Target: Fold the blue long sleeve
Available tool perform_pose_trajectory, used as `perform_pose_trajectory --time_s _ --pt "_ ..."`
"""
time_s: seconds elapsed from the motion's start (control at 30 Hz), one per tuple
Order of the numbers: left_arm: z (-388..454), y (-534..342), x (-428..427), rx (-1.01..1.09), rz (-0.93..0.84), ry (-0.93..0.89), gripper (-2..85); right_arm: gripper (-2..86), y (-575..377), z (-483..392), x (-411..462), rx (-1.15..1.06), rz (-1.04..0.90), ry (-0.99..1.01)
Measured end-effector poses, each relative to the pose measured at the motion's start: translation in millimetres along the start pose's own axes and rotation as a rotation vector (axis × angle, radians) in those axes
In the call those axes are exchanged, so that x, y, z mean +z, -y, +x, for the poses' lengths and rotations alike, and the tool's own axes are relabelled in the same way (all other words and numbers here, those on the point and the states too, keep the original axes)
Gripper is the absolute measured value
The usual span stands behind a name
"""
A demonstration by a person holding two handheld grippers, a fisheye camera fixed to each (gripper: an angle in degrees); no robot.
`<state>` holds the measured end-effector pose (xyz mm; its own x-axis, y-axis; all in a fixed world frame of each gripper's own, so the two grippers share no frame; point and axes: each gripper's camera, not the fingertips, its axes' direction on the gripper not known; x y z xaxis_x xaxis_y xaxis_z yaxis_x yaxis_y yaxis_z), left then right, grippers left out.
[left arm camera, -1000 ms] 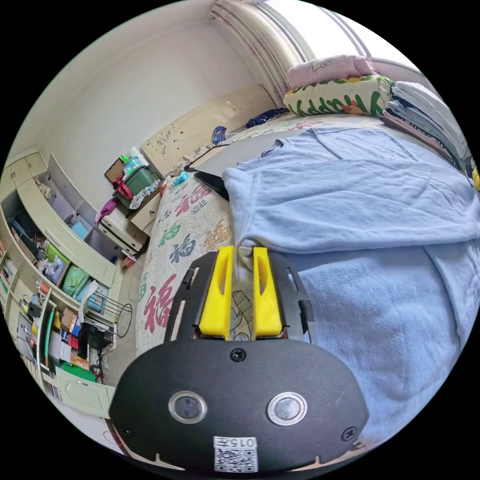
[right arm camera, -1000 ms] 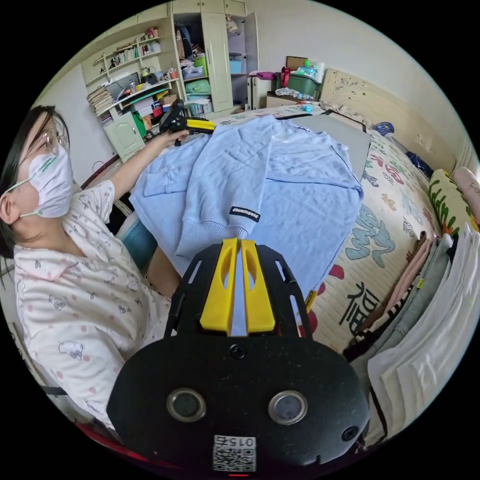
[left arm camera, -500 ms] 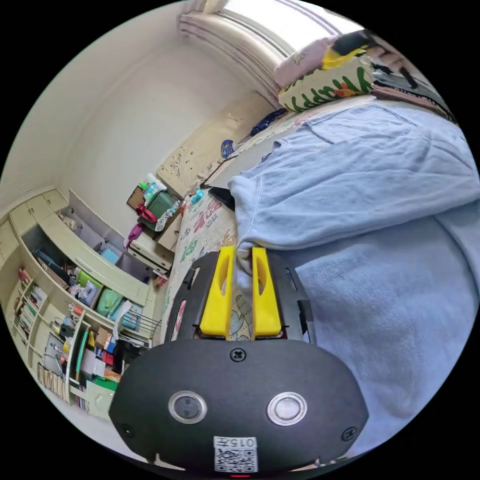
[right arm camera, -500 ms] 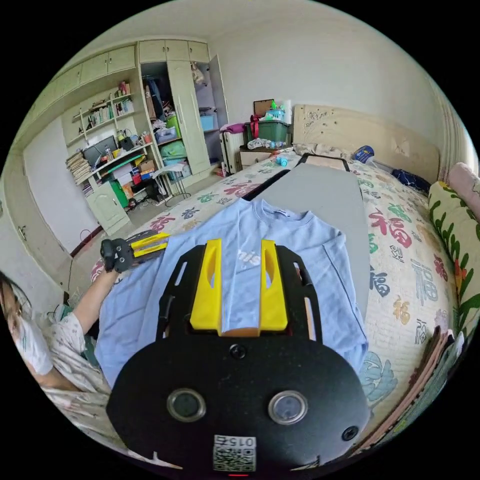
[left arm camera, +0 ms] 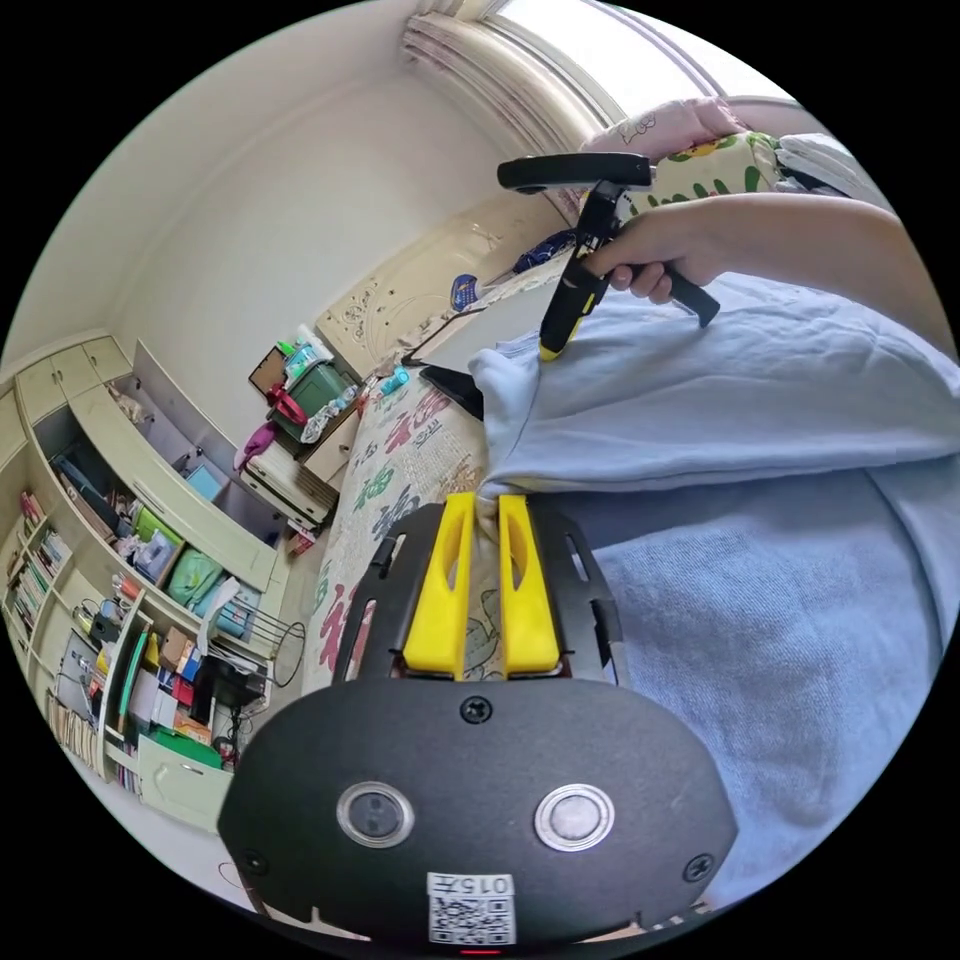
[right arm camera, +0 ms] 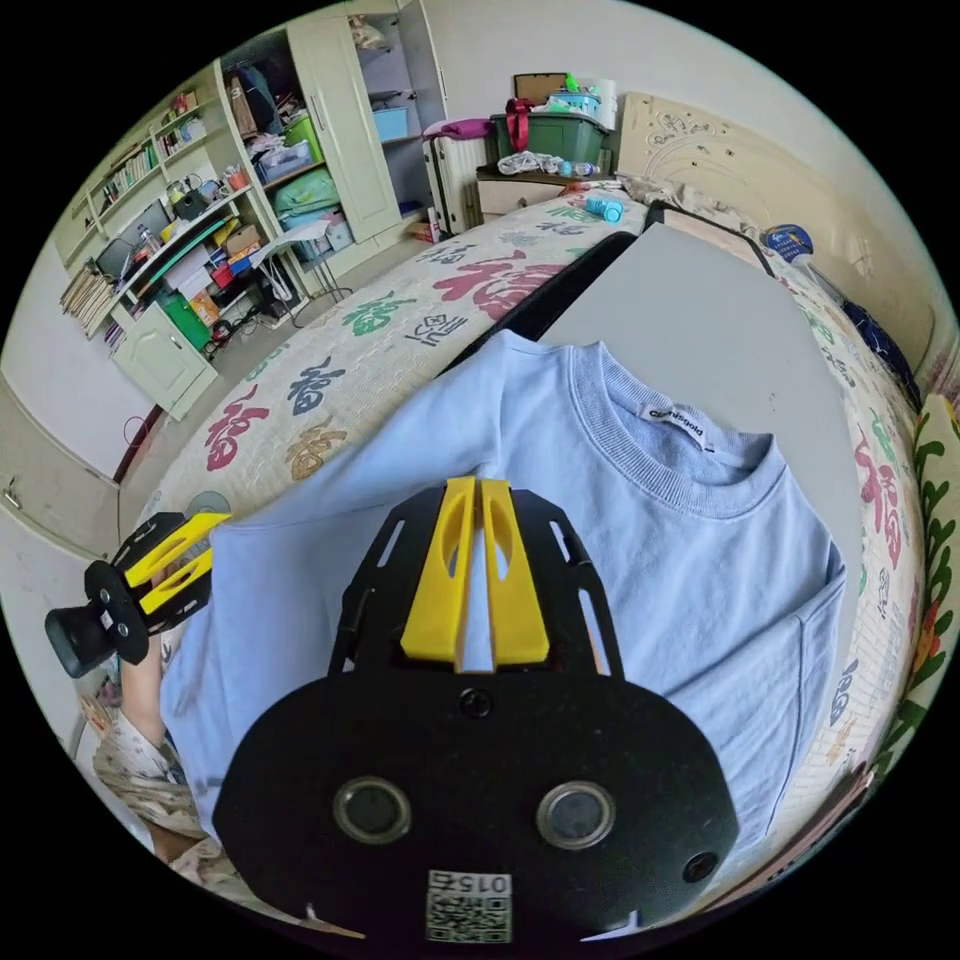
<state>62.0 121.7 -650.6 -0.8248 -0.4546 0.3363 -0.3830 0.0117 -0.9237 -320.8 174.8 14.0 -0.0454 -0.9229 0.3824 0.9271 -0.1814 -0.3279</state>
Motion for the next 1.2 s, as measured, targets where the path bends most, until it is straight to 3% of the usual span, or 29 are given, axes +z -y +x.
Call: perform_pose_trajectory --time_s 0.23,0.4,0.53,0.8,1.0,1.2 --pt "-31 -23 16 -0.145 -0.074 -0.043 1.8 -0.5 50 -45 6 -0.025 0.063 -0.074" --pt "-33 -38 37 -0.144 -0.137 -0.072 1.8 3.6 64 -71 41 -0.11 -0.069 -0.238" --pt "-50 -52 47 -0.204 -0.125 -0.151 1.8 6.1 43 -56 7 -0.121 -0.033 -0.187" --pt "-59 -70 67 -0.239 -0.131 -0.221 1.5 8.3 -161 7 -148 -0.147 0.078 0.033" --pt "-45 -73 76 -0.208 -0.15 -0.185 1.6 10.5 -321 52 -193 0.001 -0.015 -0.004" --pt "-34 -76 76 -0.191 -0.135 -0.147 1.7 11.5 -364 72 -207 0.056 -0.031 0.164"
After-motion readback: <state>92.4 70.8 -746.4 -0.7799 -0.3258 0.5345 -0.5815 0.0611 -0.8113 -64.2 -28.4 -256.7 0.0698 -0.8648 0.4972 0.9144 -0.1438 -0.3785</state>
